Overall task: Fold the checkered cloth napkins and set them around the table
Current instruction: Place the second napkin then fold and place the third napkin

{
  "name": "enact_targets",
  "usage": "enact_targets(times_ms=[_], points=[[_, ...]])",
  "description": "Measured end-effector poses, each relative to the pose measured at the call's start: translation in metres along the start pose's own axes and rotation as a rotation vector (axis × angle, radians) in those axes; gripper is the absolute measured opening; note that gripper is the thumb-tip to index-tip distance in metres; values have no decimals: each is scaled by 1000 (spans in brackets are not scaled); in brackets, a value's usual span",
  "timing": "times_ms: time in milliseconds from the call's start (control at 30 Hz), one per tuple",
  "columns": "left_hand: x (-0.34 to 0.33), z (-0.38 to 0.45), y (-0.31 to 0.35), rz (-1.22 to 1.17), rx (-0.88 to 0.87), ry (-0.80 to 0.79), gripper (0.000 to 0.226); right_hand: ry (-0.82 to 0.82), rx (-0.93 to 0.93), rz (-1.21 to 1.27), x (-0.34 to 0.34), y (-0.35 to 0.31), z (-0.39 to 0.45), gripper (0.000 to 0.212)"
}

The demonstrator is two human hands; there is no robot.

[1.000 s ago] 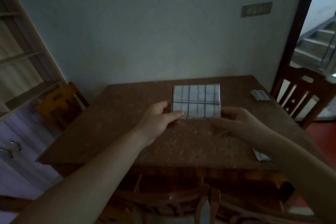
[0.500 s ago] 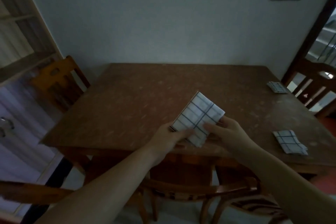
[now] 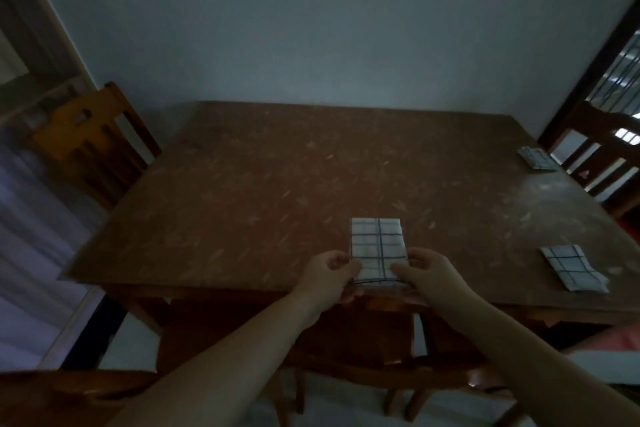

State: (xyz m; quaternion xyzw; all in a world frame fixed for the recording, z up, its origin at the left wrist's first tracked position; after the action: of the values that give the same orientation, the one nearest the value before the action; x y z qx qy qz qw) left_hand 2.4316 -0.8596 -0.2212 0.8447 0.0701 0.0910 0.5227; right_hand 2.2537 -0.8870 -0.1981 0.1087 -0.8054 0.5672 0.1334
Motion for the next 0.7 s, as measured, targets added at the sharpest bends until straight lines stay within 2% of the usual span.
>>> enact_targets(times_ms=[100,267,500,700], points=[[-14,22,-15,7,88,-21,35,47,-56,1,-4,20,33,23],[-36,76,-29,236,20,76,53,49,-193,-10,-12,55,95,33],[-79,141,-55,560,-90,156,48,95,-106,-252,-10,90,154,19],[-80,163,-74,588,-65,163,52,66,-47,-372,-21,101,171,22]])
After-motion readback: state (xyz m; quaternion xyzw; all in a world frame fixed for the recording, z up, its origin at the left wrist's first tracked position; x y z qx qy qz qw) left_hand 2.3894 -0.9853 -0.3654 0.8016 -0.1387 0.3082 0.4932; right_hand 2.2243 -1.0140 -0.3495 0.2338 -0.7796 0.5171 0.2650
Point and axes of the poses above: each hand's wrist, its own z-axis towards the middle knuckle, its own x-axis out of the back of the hand, y = z × x, the point moved 2 cm from there along z, towards the middle knuckle, and after that the axes turned 13 degrees about y, right-handed, at the moved point
